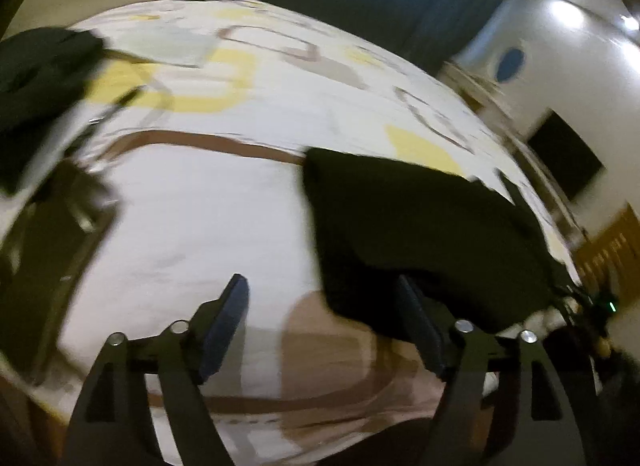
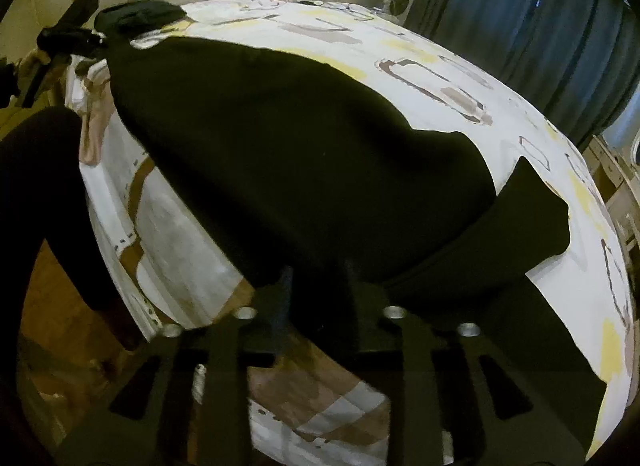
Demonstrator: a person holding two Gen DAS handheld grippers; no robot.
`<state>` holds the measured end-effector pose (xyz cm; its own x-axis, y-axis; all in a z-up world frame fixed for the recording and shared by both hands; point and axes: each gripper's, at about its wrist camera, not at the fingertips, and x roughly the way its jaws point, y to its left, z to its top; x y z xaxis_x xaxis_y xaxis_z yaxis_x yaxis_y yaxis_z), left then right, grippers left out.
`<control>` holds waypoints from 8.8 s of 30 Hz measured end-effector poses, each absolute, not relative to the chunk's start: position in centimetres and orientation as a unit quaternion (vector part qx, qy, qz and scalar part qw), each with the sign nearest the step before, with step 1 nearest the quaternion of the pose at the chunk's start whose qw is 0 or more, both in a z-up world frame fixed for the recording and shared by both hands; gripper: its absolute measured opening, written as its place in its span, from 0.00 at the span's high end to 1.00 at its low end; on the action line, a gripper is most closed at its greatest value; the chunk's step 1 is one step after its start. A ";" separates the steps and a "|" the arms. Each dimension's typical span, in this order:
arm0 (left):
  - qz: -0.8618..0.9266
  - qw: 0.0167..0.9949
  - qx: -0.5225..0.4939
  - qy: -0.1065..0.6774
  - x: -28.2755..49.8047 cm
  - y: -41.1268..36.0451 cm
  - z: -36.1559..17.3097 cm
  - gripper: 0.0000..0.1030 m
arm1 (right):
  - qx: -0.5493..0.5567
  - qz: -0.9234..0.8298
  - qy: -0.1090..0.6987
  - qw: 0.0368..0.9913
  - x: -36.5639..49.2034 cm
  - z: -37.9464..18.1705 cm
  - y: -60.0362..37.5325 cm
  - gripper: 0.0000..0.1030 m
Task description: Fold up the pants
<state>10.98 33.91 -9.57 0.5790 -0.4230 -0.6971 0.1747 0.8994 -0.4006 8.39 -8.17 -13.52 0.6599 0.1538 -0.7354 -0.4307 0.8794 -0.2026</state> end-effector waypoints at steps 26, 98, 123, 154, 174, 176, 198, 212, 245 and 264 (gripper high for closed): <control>0.104 0.912 0.107 0.383 17.9 17.3 -11.6 0.14 | 0.009 -0.196 0.465 0.863 39.0 -7.9 -25.0 0.02; 0.066 0.901 -0.053 0.425 18.6 21.4 -12.6 0.04 | 0.494 -0.245 0.274 0.788 -0.8 -14.9 -48.6 0.80; 0.075 0.928 -0.145 0.335 6.7 4.9 -4.5 0.04 | 0.620 -0.100 0.222 0.746 -1.4 -18.0 -43.0 0.52; -0.098 0.880 -0.207 0.416 5.7 -0.2 -6.0 0.04 | 0.662 -0.008 0.254 0.705 -0.7 -19.7 -37.0 0.70; -0.157 0.864 -0.153 0.454 5.1 -6.7 -9.0 0.04 | 0.643 0.010 0.289 0.709 0.1 -19.9 -36.4 0.93; -0.156 0.864 -0.154 0.453 5.0 -6.5 -9.2 0.04 | 0.640 0.006 0.296 0.709 -0.7 -20.0 -36.4 0.94; -0.180 0.873 -0.135 0.433 4.8 -5.4 -10.0 0.04 | 0.674 0.069 0.332 0.656 0.9 -21.7 -31.2 0.73; -0.181 0.866 -0.185 0.427 5.1 -2.7 -9.9 0.04 | 0.616 0.058 0.365 0.696 1.3 -20.2 -30.1 0.94; -0.198 0.877 -0.022 0.438 6.1 -3.1 -12.2 0.04 | 0.682 -0.152 0.093 0.710 -10.9 -20.5 -52.9 0.48; -0.169 0.889 -0.071 0.419 6.9 0.7 -10.2 0.04 | 0.655 -0.178 0.114 0.726 -7.6 -20.1 -53.1 0.83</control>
<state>6.93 0.70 -10.20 0.5925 -0.3600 -0.7206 0.2404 0.9328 -0.2683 -7.61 -53.06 -20.11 0.9108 -0.1086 -0.3982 0.4073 0.0795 0.9098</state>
